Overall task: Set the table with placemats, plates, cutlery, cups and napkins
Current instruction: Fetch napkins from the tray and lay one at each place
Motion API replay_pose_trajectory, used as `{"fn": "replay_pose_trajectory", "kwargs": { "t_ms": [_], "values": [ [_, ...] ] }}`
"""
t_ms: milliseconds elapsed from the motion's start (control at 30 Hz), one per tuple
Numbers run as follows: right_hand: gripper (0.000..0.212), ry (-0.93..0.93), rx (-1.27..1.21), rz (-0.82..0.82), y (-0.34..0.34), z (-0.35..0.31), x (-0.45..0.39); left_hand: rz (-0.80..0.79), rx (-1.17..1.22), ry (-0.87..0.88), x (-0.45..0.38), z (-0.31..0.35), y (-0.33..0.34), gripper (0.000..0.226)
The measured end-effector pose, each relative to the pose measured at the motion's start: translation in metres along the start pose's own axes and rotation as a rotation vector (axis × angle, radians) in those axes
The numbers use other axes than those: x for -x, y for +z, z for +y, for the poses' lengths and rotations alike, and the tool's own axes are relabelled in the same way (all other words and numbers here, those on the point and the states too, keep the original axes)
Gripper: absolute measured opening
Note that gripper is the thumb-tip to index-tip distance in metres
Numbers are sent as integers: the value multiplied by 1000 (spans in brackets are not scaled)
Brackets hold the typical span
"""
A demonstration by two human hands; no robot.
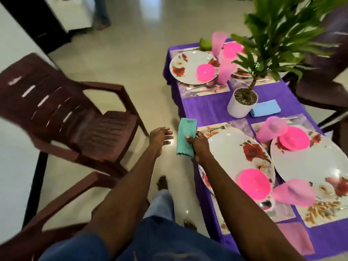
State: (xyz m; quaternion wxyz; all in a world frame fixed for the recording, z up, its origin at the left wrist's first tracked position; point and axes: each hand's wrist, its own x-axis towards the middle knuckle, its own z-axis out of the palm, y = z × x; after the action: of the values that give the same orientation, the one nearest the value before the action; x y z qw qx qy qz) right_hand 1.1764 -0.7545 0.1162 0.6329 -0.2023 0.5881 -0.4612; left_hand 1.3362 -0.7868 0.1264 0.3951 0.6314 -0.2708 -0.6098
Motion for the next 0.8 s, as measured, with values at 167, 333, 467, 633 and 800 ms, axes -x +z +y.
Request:
{"fn": "replay_pose_trajectory", "kwargs": {
  "t_ms": [167,333,467,633,800],
  "values": [
    [20,-45,-40,175,48,-26,-76,-85,-402,100,-101,33,-16,17],
    [22,-44,-130,302,111,-50,-151,-199,-723,201,-195,67,-43,20],
    [28,-46,-169,379,131,-86,-172,-318,-1030,382,-233,106,-31,22],
    [29,-47,-301,509,127,-114,-196,-420,-1166,638,-258,144,13,22],
    [37,-49,-430,611,91,-121,-250,-474,-1249,739,-288,166,67,26]
  ]
}}
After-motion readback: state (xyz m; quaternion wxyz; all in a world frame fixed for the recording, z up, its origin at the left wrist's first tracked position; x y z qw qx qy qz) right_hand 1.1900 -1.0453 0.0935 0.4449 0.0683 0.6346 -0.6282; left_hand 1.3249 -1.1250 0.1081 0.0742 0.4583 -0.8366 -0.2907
